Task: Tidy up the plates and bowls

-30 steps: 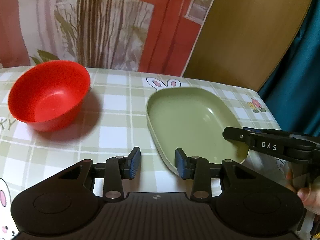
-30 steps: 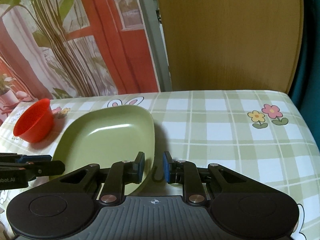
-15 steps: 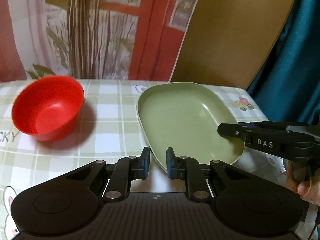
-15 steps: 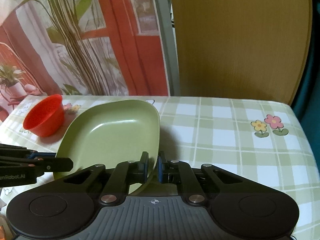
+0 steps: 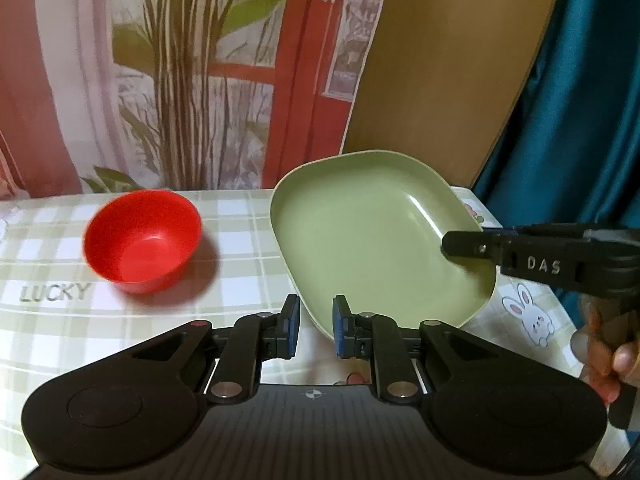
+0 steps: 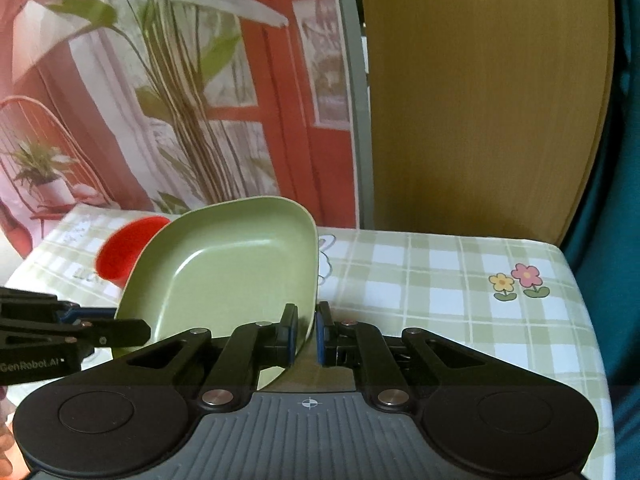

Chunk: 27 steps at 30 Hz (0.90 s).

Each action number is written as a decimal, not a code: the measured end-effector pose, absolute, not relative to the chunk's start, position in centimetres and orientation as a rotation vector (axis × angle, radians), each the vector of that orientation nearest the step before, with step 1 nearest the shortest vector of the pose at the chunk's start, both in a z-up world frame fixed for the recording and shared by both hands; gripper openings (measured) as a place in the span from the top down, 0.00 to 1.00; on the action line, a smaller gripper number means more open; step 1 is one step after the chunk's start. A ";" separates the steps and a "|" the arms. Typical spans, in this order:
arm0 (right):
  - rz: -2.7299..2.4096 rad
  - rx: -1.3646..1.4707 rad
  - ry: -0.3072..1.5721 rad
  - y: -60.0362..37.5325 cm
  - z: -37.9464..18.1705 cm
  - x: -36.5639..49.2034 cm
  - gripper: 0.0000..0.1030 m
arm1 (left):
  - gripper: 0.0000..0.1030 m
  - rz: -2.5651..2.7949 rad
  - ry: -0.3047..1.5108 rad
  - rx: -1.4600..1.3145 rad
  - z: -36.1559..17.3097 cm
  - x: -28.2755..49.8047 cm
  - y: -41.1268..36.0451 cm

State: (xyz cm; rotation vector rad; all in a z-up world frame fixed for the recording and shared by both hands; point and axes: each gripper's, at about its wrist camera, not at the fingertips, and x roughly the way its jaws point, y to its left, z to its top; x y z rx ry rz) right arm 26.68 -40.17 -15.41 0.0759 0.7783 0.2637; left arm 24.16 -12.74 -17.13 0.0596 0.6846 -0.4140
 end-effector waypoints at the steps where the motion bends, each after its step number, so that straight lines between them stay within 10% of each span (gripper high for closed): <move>1: 0.263 0.082 0.775 -40.0 -15.1 26.3 0.92 | 0.82 -0.414 0.681 0.065 -17.0 23.8 -12.5; 27: 0.223 0.175 0.791 -32.8 -10.7 19.5 0.91 | 0.82 -0.392 0.603 0.046 -13.1 17.6 -5.5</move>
